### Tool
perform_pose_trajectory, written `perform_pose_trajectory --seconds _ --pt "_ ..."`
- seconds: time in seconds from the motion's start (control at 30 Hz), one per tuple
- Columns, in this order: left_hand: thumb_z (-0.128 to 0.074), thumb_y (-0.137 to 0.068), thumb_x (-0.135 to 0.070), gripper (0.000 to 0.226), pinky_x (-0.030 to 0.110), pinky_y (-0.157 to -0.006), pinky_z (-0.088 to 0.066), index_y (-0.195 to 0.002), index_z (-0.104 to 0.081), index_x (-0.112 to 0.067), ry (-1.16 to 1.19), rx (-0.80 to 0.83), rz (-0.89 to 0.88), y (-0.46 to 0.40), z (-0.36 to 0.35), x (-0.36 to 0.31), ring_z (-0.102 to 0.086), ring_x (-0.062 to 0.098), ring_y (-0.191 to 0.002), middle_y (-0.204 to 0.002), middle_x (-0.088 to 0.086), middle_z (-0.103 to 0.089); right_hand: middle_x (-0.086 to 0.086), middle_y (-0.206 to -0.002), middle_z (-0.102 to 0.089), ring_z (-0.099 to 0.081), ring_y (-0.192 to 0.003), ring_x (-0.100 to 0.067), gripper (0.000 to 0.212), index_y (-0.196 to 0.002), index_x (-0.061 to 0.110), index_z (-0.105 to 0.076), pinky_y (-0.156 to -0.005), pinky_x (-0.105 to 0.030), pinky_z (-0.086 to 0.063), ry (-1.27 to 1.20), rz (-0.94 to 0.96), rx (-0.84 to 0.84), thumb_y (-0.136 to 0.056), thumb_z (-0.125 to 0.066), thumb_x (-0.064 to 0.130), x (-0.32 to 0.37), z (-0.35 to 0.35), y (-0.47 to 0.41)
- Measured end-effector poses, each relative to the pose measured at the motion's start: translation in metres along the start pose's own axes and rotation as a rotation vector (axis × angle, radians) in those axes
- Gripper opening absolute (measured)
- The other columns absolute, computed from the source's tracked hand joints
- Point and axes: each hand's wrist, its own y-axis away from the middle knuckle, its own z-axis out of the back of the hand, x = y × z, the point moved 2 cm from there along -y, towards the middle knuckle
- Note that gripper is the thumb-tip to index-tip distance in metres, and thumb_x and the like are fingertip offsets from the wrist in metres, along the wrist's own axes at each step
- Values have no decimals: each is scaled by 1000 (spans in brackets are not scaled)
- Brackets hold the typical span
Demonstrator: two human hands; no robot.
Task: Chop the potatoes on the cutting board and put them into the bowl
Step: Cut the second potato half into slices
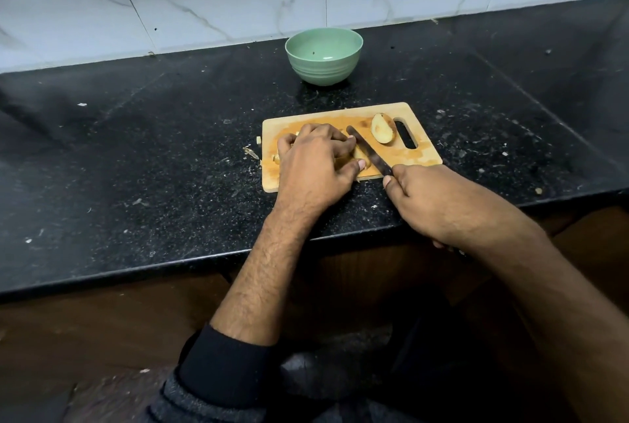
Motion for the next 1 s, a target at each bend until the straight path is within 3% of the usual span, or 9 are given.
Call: perform_pose_trajectory --seconds 0.23,0.37,0.6,0.73,0.83,1.0 --pt "-71 -86 -50 39 44 -105 -23 -121 -72 -33 40 -31 24 3 1 0 -45 12 -120 -115 -14 -63 -3 -47 -61 -53 -26 -13 27 -106 21 -47 -32 -19 -40 -55 -44 106 -109 -30 42 4 -7 -7" --pt "-70 -86 -52 43 42 -103 -21 -124 -70 -33 38 -33 37 4 2 0 -44 10 -122 -116 -16 -64 -7 -57 -61 -53 -33 -16 29 -110 17 -51 -30 -19 -40 -52 -83 150 -110 -30 37 1 -6 15" --pt "-68 -83 -54 44 42 -103 -22 -122 -69 -33 31 -49 48 8 2 -2 -43 9 -123 -115 -19 -64 -2 -61 -59 -53 -32 -11 30 -100 23 -51 -33 -18 -38 -30 -63 133 -109 -28 40 -12 -2 42" --pt "-62 -83 -61 46 41 -101 -23 -118 -67 -32 -11 -57 29 8 1 -5 -46 10 -122 -116 -18 -64 2 -52 -58 -56 -31 -9 33 -92 25 -51 -40 -21 -41 -76 -74 60 -107 -30 45 -14 6 50" --pt "-58 -82 -64 47 43 -101 -26 -115 -63 -31 -50 -52 13 7 0 -8 -48 11 -119 -115 -16 -63 2 -48 -57 -55 -29 -10 32 -91 25 -51 -34 -19 -38 -160 -73 -19 -107 -30 44 -14 8 38" --pt "-59 -82 -60 44 41 -96 -25 -117 -60 -33 -64 -41 4 6 -1 -9 -48 12 -115 -114 -15 -61 -2 -48 -60 -55 -30 -13 33 -91 26 -51 -36 -21 -42 -214 -76 32 -107 -31 45 -14 0 18"
